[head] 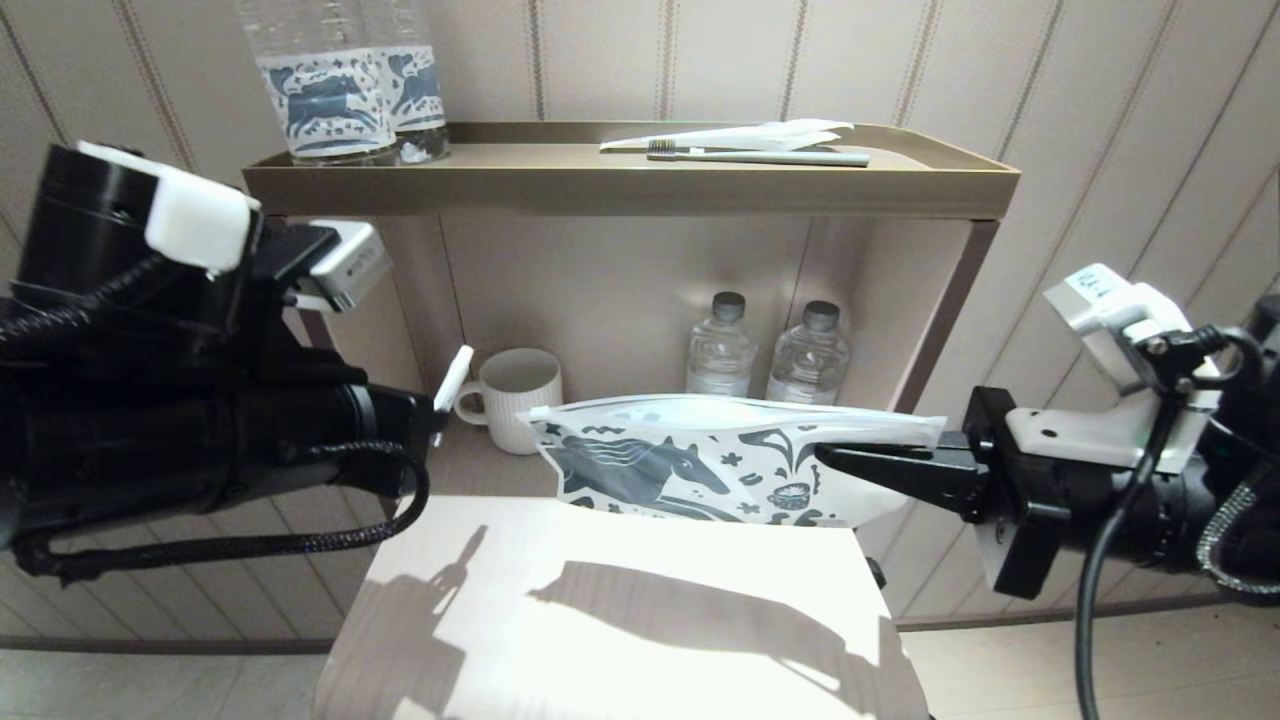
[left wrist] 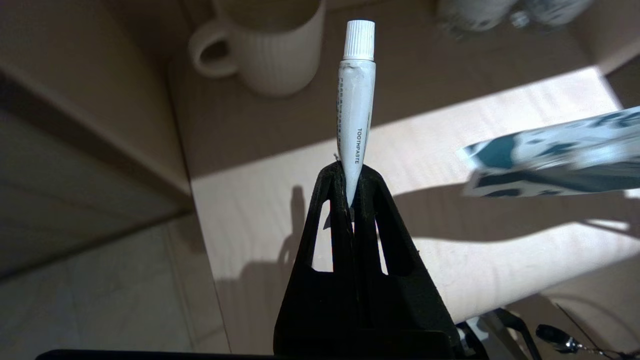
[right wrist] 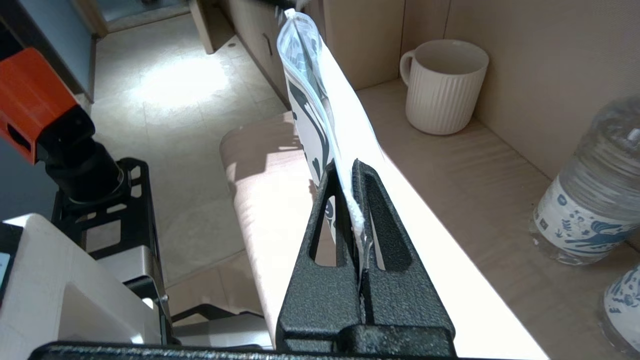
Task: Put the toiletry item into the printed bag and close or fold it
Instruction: Place the toothpaste in the storage bag
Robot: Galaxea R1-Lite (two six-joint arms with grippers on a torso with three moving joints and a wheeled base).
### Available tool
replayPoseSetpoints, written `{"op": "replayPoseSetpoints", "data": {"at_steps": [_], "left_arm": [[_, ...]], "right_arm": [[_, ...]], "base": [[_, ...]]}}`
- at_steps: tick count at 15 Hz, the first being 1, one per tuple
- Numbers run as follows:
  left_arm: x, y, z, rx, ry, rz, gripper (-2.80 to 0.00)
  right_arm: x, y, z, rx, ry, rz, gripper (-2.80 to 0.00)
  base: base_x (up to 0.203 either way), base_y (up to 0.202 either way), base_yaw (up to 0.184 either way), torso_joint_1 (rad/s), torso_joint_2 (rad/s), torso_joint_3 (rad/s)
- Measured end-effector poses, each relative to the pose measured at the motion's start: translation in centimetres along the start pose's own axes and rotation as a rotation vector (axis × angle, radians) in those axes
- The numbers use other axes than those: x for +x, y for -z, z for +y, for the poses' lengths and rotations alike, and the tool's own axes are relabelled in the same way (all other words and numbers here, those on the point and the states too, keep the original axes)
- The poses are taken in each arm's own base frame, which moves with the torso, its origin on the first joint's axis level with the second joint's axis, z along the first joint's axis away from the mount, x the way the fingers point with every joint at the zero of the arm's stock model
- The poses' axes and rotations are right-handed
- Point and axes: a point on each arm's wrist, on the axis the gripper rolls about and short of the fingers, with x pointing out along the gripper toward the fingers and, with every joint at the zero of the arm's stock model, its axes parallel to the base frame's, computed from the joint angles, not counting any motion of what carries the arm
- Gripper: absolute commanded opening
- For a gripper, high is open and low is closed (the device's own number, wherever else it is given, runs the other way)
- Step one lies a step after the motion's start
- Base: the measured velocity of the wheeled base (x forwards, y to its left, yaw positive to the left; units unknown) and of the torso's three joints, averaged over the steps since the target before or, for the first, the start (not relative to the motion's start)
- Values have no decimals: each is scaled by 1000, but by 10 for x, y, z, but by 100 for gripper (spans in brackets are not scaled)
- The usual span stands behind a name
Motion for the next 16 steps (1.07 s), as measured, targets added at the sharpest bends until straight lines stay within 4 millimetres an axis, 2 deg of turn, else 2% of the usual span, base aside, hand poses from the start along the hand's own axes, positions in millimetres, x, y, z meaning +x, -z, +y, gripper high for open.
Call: {"op": "replayPoseSetpoints", "data": {"at_steps": [2, 5, 10, 16], "left_arm": [[-9, -16, -2, 102, 120, -64, -280], [-1, -27, -9, 273, 270, -108, -280], [29, -28, -22, 517, 463, -110, -280], [51, -23, -30, 677, 511, -100, -280]], "right_arm": [[2, 6, -2, -15, -13, 17, -280], [6, 14, -5, -12, -19, 43, -280], [10, 21, -9, 5, -20, 61, -280], [12, 25, -11, 18, -23, 75, -280]], "base": [[0, 0, 0, 0, 0, 0], [0, 0, 0, 0, 0, 0], [0, 0, 0, 0, 0, 0], [0, 0, 0, 0, 0, 0]]}}
